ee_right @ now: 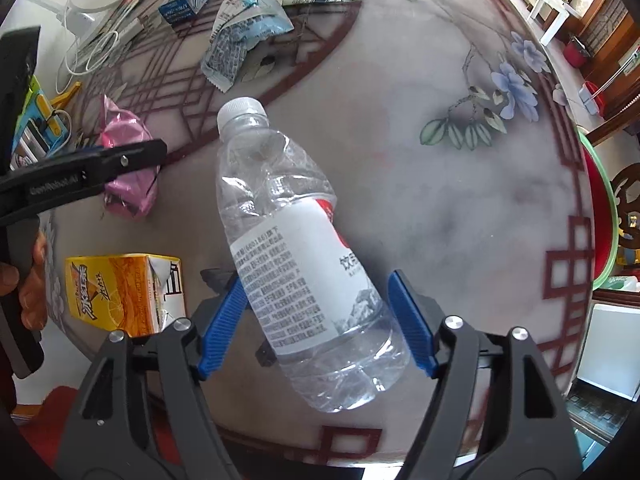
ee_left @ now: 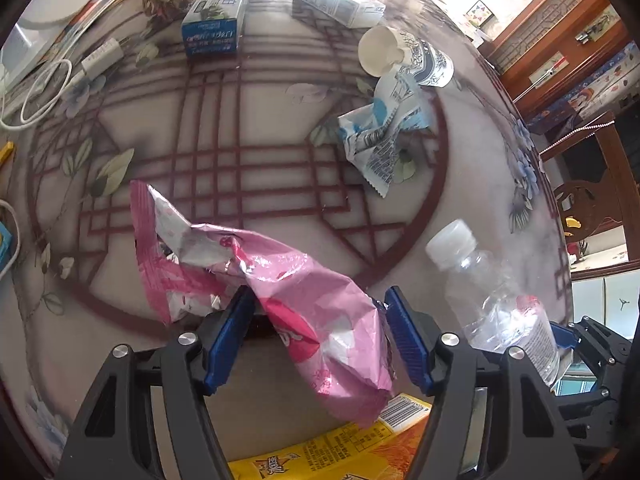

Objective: Collect trash
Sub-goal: 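Carry the water bottle to the red bucket and open the right gripper while the left carries the pink bag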

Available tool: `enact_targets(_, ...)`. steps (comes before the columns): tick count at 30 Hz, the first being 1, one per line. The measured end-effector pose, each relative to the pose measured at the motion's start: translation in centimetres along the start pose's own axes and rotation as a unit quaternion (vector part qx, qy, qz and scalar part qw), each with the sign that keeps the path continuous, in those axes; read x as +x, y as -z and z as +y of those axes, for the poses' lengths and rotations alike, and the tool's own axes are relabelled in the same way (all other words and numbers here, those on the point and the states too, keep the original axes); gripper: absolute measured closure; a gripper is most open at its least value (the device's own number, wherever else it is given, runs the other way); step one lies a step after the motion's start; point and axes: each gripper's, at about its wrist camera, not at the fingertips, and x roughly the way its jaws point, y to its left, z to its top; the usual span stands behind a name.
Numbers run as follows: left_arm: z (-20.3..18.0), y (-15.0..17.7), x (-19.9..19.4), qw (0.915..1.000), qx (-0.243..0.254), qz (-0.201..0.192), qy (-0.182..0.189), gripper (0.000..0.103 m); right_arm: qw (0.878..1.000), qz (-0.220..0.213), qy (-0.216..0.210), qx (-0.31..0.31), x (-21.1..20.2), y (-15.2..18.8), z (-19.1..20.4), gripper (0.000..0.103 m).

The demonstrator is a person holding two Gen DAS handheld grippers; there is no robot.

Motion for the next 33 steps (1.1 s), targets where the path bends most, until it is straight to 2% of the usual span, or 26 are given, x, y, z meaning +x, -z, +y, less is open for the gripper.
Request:
enact_targets(3,-0.1,0.0,-0.2,0.9999,0.001,-0.006,0.010,0.066,1.000,-0.017,-0.013,0.009,-0.9,0.2,-0.5,0.040)
enact_targets(5,-0.2,0.0,-0.4,0.9998,-0.001,-0.009,0.015,0.070,0.999,-0.032,-0.011,0.016,-1.6,0.1,-1.0,0.041)
enact_targets(10,-1.7,-0.8,-2.3,0.9987,0.014,-0.040,0.028,0.072,0.997,-0.069,-0.017,0.036,-4.0,-0.2,-2.0,0.044)
enact_targets(18,-6.5,-3.1,-5.0,0.9930,0.063,-0.083,0.056,0.072,0.988,-0.124,-0.027,0.088,-7.1,-0.8,-4.3,0.049)
enact_targets(22,-8.3,-3.6,-5.6,0.9906,0.079,-0.089,0.067,0.072,0.985,-0.140,-0.019,0.103,-8.3,-0.9,-5.2,0.052)
enact_targets(33,-11.3,-3.1,-5.2,0.9883,0.103,-0.080,0.079,0.072,0.977,-0.166,-0.001,0.136,-10.4,0.0,-8.2,0.053)
